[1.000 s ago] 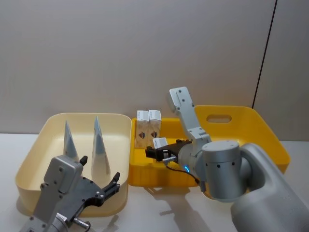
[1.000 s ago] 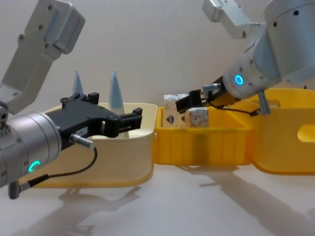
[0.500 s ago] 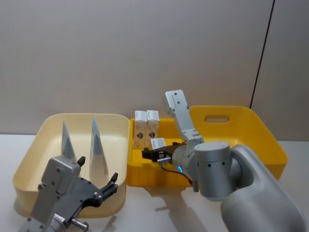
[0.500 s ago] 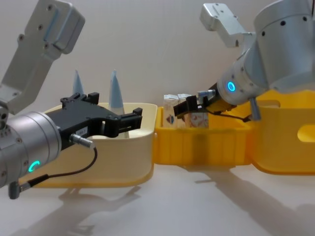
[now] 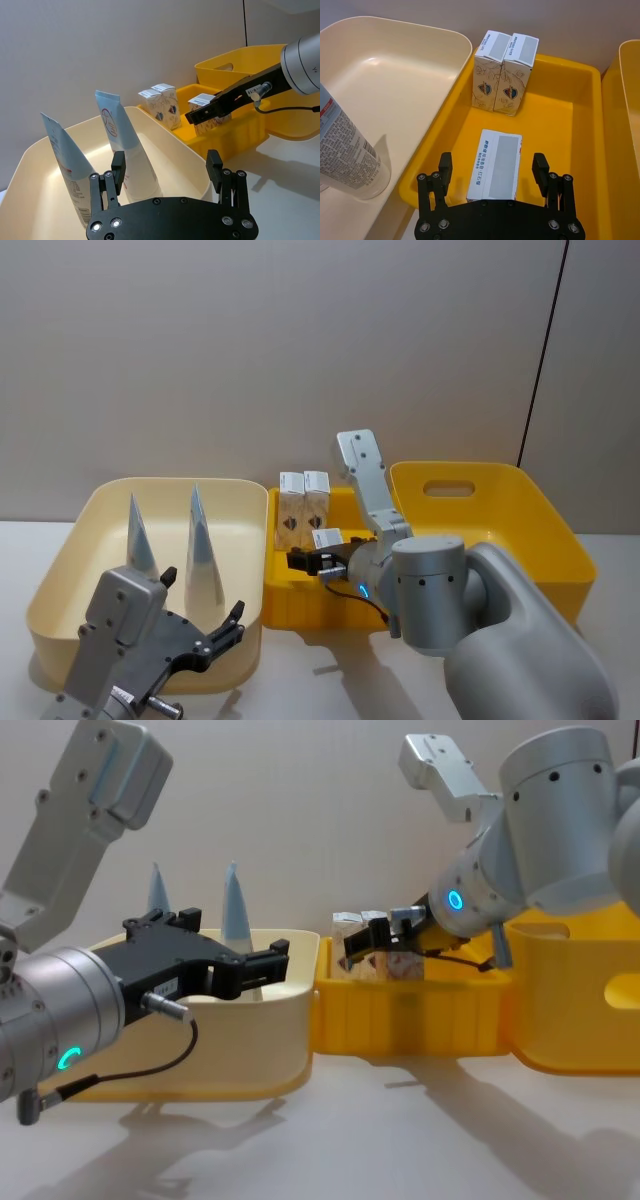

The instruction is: Bimanual collaborative sorting of washing and personal care products

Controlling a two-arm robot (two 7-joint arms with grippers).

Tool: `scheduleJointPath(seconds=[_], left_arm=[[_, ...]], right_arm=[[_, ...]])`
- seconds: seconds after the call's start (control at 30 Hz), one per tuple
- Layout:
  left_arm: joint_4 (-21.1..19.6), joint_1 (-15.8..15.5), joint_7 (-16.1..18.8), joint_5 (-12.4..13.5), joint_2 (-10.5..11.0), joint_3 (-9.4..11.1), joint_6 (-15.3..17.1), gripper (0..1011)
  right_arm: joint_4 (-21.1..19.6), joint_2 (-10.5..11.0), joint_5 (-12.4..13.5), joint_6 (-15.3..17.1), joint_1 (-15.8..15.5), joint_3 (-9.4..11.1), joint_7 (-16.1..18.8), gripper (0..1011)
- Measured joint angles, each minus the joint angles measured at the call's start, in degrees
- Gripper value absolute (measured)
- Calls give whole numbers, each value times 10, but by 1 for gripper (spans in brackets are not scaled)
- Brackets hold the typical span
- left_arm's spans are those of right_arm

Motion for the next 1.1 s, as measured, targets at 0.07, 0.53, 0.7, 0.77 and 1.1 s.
scheduleJointPath(seconds=[0.07,0.53,0.7,0.77,1.1], left_arm=[[0,0,0,0,0,0,0,1003],[0,0,0,0,0,0,0,1003],[0,0,0,0,0,0,0,1003],[0,0,0,0,0,0,0,1003],[0,0,0,0,0,0,0,1003]], right_arm=[[2,-1,0,-2,1,1,0,1001],[16,-8,-2,-12,4,6,1,881],[18,-9,-2,-14,5,6,1,735],[19,-10,-3,-14,5,6,1,676],[21,-11,-3,-15,6,7,2,423]])
